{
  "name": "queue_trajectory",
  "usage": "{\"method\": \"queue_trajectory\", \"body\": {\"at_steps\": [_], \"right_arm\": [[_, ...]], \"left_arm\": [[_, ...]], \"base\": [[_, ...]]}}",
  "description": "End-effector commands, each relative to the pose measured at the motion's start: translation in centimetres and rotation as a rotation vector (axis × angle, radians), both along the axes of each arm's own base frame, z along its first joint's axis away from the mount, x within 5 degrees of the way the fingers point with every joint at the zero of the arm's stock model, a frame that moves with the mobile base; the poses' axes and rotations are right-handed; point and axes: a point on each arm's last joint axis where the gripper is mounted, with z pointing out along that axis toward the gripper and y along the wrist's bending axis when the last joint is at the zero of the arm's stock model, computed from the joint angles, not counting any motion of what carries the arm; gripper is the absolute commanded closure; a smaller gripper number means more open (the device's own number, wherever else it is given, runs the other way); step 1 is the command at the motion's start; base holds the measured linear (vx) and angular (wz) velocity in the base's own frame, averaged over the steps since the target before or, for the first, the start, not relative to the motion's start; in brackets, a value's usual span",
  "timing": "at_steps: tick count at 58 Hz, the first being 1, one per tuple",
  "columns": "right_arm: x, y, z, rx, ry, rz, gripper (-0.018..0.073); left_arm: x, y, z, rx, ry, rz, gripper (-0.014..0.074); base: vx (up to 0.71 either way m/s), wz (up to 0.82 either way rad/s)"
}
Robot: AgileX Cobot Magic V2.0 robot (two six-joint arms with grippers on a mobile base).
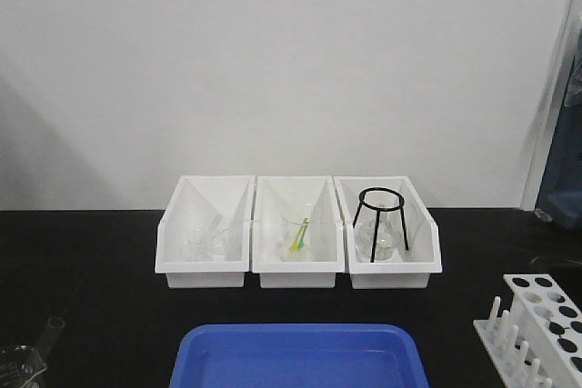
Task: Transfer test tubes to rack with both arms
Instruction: 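Reach the left gripper to the clear test tube in the beaker and grasp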
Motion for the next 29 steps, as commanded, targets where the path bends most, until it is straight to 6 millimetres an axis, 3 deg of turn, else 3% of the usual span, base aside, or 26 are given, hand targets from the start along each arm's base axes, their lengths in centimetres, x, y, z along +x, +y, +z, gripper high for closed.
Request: {"method": "queue_trajectory", "body": {"at_steps": [1,16,24,29], "right_arm": [[0.39,-0.07,1.07,-0.016,-0.060,-0.008,0.0565],[0.46,-0.08,0.88,-0.014,-0.037,-0.009,0.0502],[0.47,-0.08,0.87,-0.014,-0.036,-0.009,0.0387],[0.50,-0.09,0.79,-0.013,-0.026,-0.009,0.0270]], "left_arm": [[0.12,0.10,1.37,-0.010,-0.067,0.011,0.0608],[0.15,0.03,1.09,0.002,-0.034,0.005,0.0520],[0.17,0.01,1.02,0.053,-0.029,0.016,0.0405],[0.20,-0.02,0.89,0.097,-0.017,0.022,0.0308]], "base": [[0.00,0.00],[0.00,0.00],[0.00,0.00],[0.00,0.00]]}}
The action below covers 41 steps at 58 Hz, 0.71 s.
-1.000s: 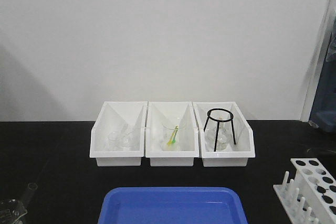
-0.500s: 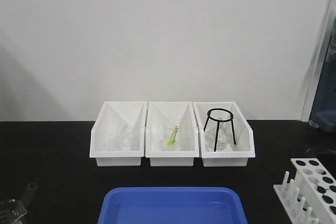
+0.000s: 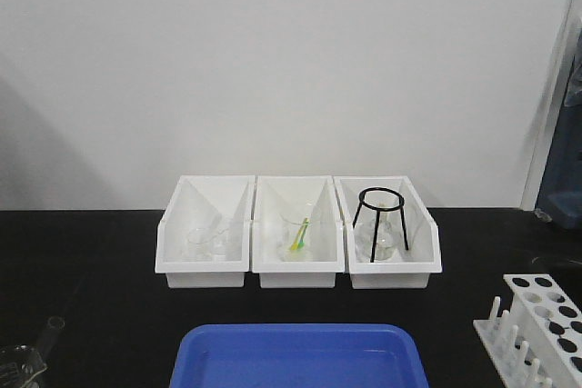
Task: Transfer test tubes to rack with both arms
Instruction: 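Reach the left gripper to the clear test tube in the beaker and grasp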
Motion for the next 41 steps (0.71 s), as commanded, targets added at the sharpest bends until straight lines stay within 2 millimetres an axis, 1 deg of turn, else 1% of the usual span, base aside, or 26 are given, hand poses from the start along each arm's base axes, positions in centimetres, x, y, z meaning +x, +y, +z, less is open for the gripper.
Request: {"method": "queue_trajectory", "body": {"at_steps": [1,8,9,11,15,18,22,27,33,36,41], "right_arm": [[-0.4,0.0,1.5,-0.017,-0.089,-0.007,0.0237],[-0.4,0.0,1.4,-0.016,-0.080,-0.007,0.0070],[-0.4,0.0,1.4,-0.016,-0.079,-0.007,0.0041],[-0.4,0.0,1.4,-0.016,-0.078,-0.007,-0.0004],[-0.4,0.0,1.4,-0.016,-0.082,-0.007,-0.0068],[-0.5,0.0,1.4,-0.016,-0.083,-0.007,-0.0098],[-0.5,0.0,1.4,-0.011,-0.087,-0.006,-0.0112],[-0.5,0.0,1.4,-0.008,-0.083,-0.005,-0.0105],[-0.5,0.0,1.3,-0.007,-0.067,-0.006,-0.0081],[-0.4,0.0,1.2,-0.009,-0.057,-0.007,-0.0065],[-0.3,-0.1,1.0,-0.009,-0.038,-0.008,-0.0032]], "left_arm": [[-0.6,0.2,1.8,0.040,-0.104,0.023,0.0291],[-0.5,0.2,1.8,0.077,-0.104,0.030,0.0169],[-0.5,0.2,1.8,0.081,-0.104,0.030,0.0141],[-0.6,0.2,1.8,0.086,-0.105,0.032,0.0115],[-0.6,0.2,1.8,0.086,-0.111,0.033,0.0073],[-0.6,0.2,1.8,0.086,-0.113,0.034,0.0054],[-0.6,0.2,1.8,0.084,-0.113,0.033,0.0048],[-0.6,0.2,1.9,0.070,-0.121,0.033,0.0053],[-0.6,0.2,1.8,0.017,-0.107,0.020,0.0060],[-0.5,0.2,1.7,0.026,-0.098,0.020,0.0063],[0.4,0.1,0.8,0.062,-0.064,0.026,0.0067]], "base": [[0.00,0.00],[0.00,0.00],[0.00,0.00],[0.00,0.00],[0.00,0.00],[0.00,0.00],[0.00,0.00],[0.00,0.00],[0.00,0.00],[0.00,0.00],[0.00,0.00]]}}
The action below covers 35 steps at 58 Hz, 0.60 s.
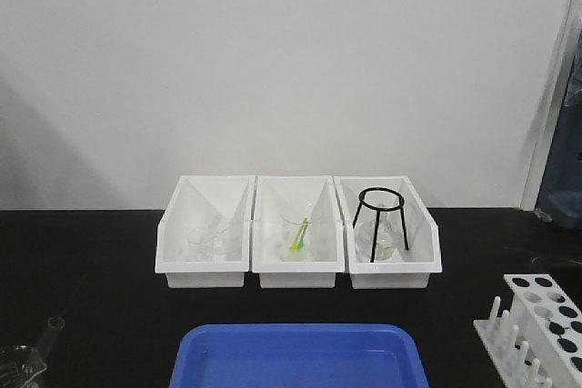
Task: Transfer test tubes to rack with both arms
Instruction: 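Reach the left gripper to the clear test tube in the beaker and grasp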
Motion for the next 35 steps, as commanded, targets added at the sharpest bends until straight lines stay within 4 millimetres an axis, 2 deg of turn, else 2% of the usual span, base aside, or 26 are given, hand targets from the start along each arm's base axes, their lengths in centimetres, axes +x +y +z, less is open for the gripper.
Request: {"method": "queue_trajectory", "body": {"at_steps": [1,7,15,24,35], "right_arm": [[-0.4,0.0,1.4,-0.015,-0.080,-0.007,-0.0025],[0.1,-0.1,1.1,-0.014,-0.056,-0.007,0.0015],[0.9,-0.1,0.7,-0.017,-0.018,-0.009,0.0058],[2.0,-0.2,0.1,-0.024,0.022,-0.011,0.0087],[3.4,-0.3,-0.6,-0.051,0.072,-0.016,0.0094]], "left_arm": [[0.4,0.1,0.7,0.007,-0.061,0.020,0.0068],[1.7,0.0,-1.2,0.040,0.012,0.021,0.0070],[2.4,-0.4,-4.1,0.067,0.097,-0.001,0.0070],[2.2,-1.1,-7.9,0.180,0.187,-0.046,0.0080],[1.5,-1.3,-13.9,0.230,0.264,-0.060,0.0108]], "base": [[0.00,0.00],[0.00,0.00],[0.00,0.00],[0.00,0.00],[0.00,0.00]]}}
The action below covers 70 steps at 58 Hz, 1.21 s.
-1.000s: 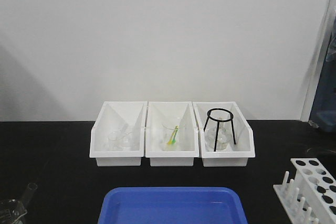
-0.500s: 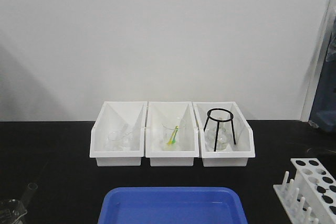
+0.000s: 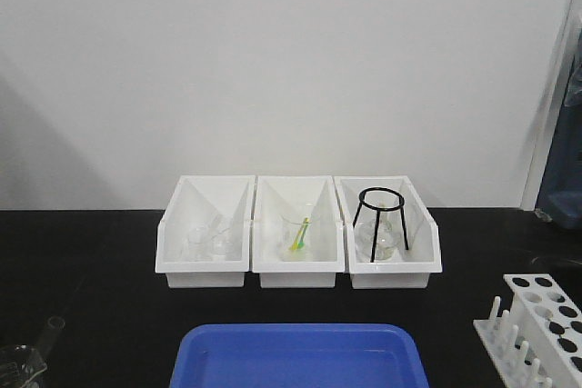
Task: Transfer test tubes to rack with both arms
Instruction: 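Reach the left gripper to the clear test tube in the beaker and grasp, then lift the test tube up out of the beaker with the left gripper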
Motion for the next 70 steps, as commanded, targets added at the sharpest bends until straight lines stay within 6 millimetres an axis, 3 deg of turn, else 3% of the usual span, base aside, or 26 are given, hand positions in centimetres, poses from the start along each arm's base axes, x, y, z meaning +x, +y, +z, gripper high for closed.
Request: {"method": "queue_trajectory", "body": {"at_steps": [1,14,33,51,70], "right_arm": [[0.3,-0.1,1.3,-0.051,-0.081,-0.007,0.0094],[2.0,-0.2,0.3,-0.065,-0.022,-0.007,0.0088],[3.1,-0.2,-0.2,-0.064,-0.001,-0.004,-0.0024],[3.1,-0.2,-0.1,-0.065,-0.013,-0.003,-0.0027],[3.1,-0.2,-0.1,-0.065,-0.014,-0.003,-0.0027]], "left_arm": [[-0.2,0.2,-0.5,-0.005,-0.133,0.024,0.0111],[0.3,0.1,-3.2,0.108,-0.294,0.001,0.0148],[4.8,-1.0,-4.9,0.062,-0.151,-0.037,0.0182],[6.9,-1.4,-8.2,0.079,-0.076,-0.044,0.0165],[7.4,-0.5,-7.5,0.081,-0.189,0.063,0.0115]], "base": [[0.00,0.00],[0.00,0.00],[0.00,0.00],[0.00,0.00],[0.00,0.00]]}}
